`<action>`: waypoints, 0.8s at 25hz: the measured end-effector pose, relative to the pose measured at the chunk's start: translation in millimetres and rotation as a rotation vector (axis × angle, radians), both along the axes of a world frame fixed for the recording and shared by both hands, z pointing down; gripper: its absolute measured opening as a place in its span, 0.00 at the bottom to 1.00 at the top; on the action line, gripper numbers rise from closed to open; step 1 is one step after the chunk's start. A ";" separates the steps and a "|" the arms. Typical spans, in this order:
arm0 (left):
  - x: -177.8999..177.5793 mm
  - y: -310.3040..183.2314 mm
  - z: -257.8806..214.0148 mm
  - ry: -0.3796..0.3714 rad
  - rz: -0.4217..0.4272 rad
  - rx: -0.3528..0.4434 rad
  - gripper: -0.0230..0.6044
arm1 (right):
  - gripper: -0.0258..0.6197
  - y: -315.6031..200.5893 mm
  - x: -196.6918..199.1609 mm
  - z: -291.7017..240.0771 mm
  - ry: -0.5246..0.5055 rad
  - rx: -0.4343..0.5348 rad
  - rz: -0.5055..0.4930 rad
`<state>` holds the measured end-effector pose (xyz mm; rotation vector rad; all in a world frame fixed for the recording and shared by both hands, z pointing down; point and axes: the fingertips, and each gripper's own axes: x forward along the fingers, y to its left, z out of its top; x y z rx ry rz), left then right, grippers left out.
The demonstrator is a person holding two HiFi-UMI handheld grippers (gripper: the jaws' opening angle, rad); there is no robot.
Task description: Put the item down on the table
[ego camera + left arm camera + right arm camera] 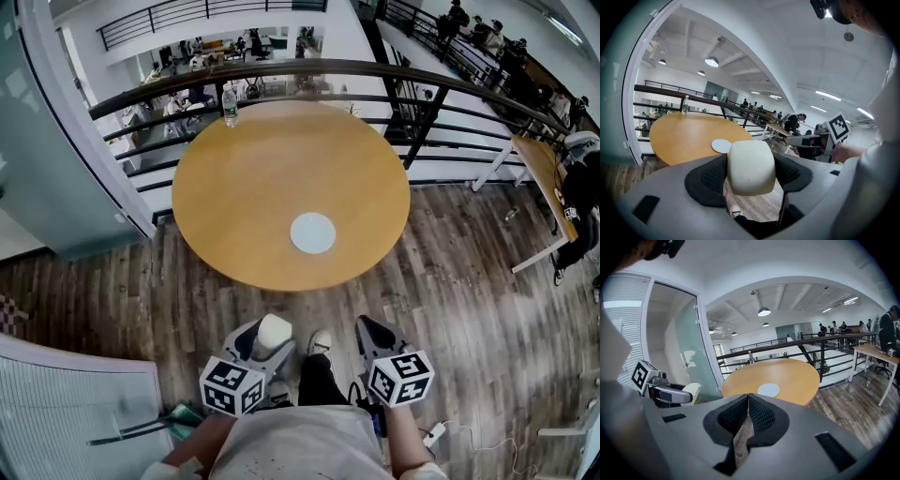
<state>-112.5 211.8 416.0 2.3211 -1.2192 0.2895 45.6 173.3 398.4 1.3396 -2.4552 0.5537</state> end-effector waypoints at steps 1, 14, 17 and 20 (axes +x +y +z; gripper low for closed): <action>1.2 -8.3 0.8 -0.003 -0.004 -0.001 0.55 | 0.08 -8.5 0.2 1.4 0.005 0.001 -0.006; 28.3 -134.0 -0.9 -0.051 -0.018 0.000 0.55 | 0.08 -127.3 -14.3 11.6 0.025 -0.026 -0.122; 32.7 -156.6 -3.6 -0.089 -0.022 0.013 0.56 | 0.08 -150.5 -9.1 13.4 0.025 -0.041 -0.139; 33.5 -175.0 -3.3 -0.077 -0.048 -0.001 0.55 | 0.08 -172.5 -4.7 15.2 0.023 -0.052 -0.152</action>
